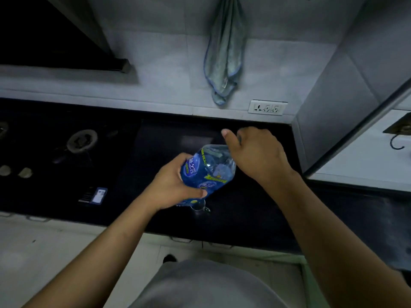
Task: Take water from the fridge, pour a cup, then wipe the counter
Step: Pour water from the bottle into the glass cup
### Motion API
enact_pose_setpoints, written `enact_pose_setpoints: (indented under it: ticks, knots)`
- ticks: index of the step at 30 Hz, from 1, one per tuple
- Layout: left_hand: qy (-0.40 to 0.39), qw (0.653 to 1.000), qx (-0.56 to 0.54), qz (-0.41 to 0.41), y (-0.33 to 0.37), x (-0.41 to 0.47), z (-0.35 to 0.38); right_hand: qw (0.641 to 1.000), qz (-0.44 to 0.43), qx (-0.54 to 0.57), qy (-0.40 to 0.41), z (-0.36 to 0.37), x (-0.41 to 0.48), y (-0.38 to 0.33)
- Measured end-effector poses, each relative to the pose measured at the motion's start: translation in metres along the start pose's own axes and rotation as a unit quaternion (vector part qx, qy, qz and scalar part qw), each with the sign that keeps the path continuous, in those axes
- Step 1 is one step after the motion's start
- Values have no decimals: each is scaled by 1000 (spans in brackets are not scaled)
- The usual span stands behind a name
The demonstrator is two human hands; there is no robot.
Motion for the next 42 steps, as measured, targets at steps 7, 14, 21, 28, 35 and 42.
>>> enact_pose_setpoints:
  ticks: [7, 14, 21, 28, 35, 42]
  knots:
    - [1, 999, -50, -16, 2, -15, 3, 948, -253, 150, -120, -11, -8, 9]
    - [50, 997, 7, -59, -5, -19, 6, 980, -166, 97, -60, 22, 6, 8]
    - [67, 993, 39, -90, -14, -25, 12, 992, -117, 15, -42, 47, 14, 8]
    - [85, 987, 57, -124, -47, -35, 7, 974, -182, 132, -2, 79, 13, 37]
    - [110, 976, 67, -178, -88, -44, 2, 992, 38, -84, -82, 212, 0, 186]
    - [91, 963, 110, -228, -124, -46, 5, 985, 86, -109, -99, 268, -32, 240]
Point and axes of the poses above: each hand's wrist, its own x-axis towards the middle knuckle, its own z-axis out of the palm, y = z × x, the point moved 1 cm from there along x, towards the middle knuckle, and after that the axes turned 13 degrees about -y, right-handed, at the moved point
